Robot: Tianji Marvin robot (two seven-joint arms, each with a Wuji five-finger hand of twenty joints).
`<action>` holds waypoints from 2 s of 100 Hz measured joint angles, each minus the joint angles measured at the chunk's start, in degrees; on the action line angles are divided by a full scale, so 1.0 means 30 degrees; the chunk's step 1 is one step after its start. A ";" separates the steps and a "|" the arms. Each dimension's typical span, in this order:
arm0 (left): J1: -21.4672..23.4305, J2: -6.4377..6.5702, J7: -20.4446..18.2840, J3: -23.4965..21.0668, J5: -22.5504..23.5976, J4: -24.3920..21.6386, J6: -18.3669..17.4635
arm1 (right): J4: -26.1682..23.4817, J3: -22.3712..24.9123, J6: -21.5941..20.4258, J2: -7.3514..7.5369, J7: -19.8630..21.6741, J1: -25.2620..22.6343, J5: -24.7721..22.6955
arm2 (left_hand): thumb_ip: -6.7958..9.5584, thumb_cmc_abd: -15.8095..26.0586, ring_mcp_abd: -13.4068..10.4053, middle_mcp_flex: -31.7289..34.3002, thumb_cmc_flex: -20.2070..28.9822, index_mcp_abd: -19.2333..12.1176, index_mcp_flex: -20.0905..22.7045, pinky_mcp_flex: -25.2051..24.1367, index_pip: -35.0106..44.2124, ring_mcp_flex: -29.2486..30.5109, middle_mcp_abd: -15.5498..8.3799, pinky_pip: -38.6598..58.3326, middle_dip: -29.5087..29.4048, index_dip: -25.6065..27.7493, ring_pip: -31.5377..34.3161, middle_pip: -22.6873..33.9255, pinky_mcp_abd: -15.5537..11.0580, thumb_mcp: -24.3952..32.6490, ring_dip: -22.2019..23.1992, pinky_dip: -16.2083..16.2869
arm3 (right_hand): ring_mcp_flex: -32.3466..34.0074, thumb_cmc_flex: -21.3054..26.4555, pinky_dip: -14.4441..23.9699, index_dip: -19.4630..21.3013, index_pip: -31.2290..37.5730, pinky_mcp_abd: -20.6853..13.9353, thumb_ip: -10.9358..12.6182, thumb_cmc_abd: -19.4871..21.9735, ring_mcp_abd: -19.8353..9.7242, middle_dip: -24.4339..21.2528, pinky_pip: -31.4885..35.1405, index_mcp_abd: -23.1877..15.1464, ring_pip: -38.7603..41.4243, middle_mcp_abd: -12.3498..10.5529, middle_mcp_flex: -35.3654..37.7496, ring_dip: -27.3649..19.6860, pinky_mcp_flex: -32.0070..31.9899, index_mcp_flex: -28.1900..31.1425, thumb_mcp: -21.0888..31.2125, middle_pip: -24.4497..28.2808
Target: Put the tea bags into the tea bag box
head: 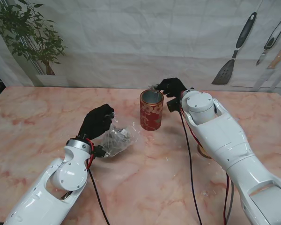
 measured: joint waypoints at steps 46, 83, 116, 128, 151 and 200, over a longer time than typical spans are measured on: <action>0.0001 0.0010 -0.0032 -0.0017 -0.0068 0.0009 -0.0005 | 0.0015 -0.0548 0.0676 -0.0072 0.0025 0.0323 -0.1111 | 0.0000 0.0000 0.0000 0.0000 0.0002 0.0000 0.0000 0.0000 -0.0004 0.0000 0.0000 0.0000 0.0000 0.0000 0.0000 -0.0004 0.0000 0.0000 0.0000 0.0000 | 0.0265 -0.4315 -0.0487 0.3773 -0.1231 0.0028 0.0475 -0.1413 -0.0009 0.0002 0.0664 0.0276 0.0237 0.0000 -0.0025 0.0008 0.0020 -0.0615 0.1401 0.0439; -0.0001 0.0011 -0.0035 -0.0017 -0.0121 0.0009 0.0025 | -0.0085 -0.0452 0.0656 -0.0069 -0.0040 0.0310 -0.0949 | 0.0000 0.0000 0.0000 0.0000 0.0002 0.0000 0.0000 0.0000 -0.0006 0.0000 0.0000 0.0000 0.0000 0.0000 0.0000 -0.0006 0.0000 0.0000 0.0000 0.0000 | 0.0266 -0.4778 -0.0504 0.5785 -0.2280 0.0028 0.1456 -0.1413 -0.0010 0.0002 0.0669 0.0518 0.0237 0.0002 -0.0045 0.0009 -0.0047 -0.0615 0.1404 0.0439; -0.0214 0.0005 -0.0054 0.0043 -0.0115 0.0089 0.0288 | -0.2047 0.0385 0.0485 0.0304 -0.0062 -0.0799 -0.1281 | 0.0000 0.0000 0.0000 0.0000 0.0002 0.0000 0.0000 0.0000 -0.0011 0.0000 0.0000 0.0001 0.0000 0.0000 0.0000 -0.0008 0.0000 0.0000 0.0000 0.0000 | 0.0266 -0.4778 -0.0504 0.5692 -0.2906 0.0030 0.1456 -0.1413 -0.0010 0.0004 0.0668 0.0525 0.0237 0.0012 -0.0048 0.0009 -0.0089 -0.1104 0.1404 0.0441; -0.0380 0.0001 -0.0117 0.0043 -0.0167 0.0163 0.0352 | -0.3206 0.0853 0.0191 0.0580 0.0007 -0.1610 -0.1531 | 0.0000 0.0000 0.0000 0.0000 0.0002 0.0000 0.0000 0.0000 -0.0016 0.0000 0.0000 0.0001 0.0000 0.0000 0.0000 -0.0010 0.0000 0.0000 0.0000 0.0000 | 0.0265 -0.4769 -0.0504 0.5024 -0.2984 0.0035 0.1456 -0.1413 -0.0010 0.0004 0.0668 0.0525 0.0237 0.0025 -0.0048 0.0010 -0.0090 -0.1119 0.1609 0.0441; -0.0558 -0.0005 -0.0085 0.0079 -0.0178 0.0211 0.0485 | -0.5359 0.1708 -0.0928 0.1187 0.0649 -0.3379 -0.1784 | 0.0000 0.0000 0.0000 0.0000 0.0004 0.0000 0.0000 0.0000 -0.0017 0.0000 0.0000 0.0001 0.0000 0.0000 0.0000 -0.0024 0.0000 0.0000 0.0000 0.0000 | 0.0265 -0.4470 -0.0505 0.3997 -0.2976 0.0042 0.1456 -0.1413 -0.0010 0.0004 0.0668 0.0525 0.0237 0.0052 -0.0048 0.0030 -0.0090 -0.1127 0.1700 0.0441; -0.1013 -0.0004 0.0001 0.0484 0.0175 0.0305 0.0666 | -0.7547 0.2085 -0.3206 0.2305 0.3815 -0.5884 -0.0486 | 0.0000 0.0000 0.0000 0.0000 0.0004 0.0000 0.0000 0.0000 -0.0022 0.0000 0.0000 0.0001 0.0000 0.0000 0.0000 -0.0028 0.0000 0.0000 0.0000 0.0000 | 0.0265 -0.3493 -0.0505 0.2581 -0.2687 0.0049 0.0398 -0.1374 0.0019 0.0004 0.0671 0.0366 0.0241 0.0136 -0.0051 0.0032 -0.0165 -0.1329 0.1594 0.0441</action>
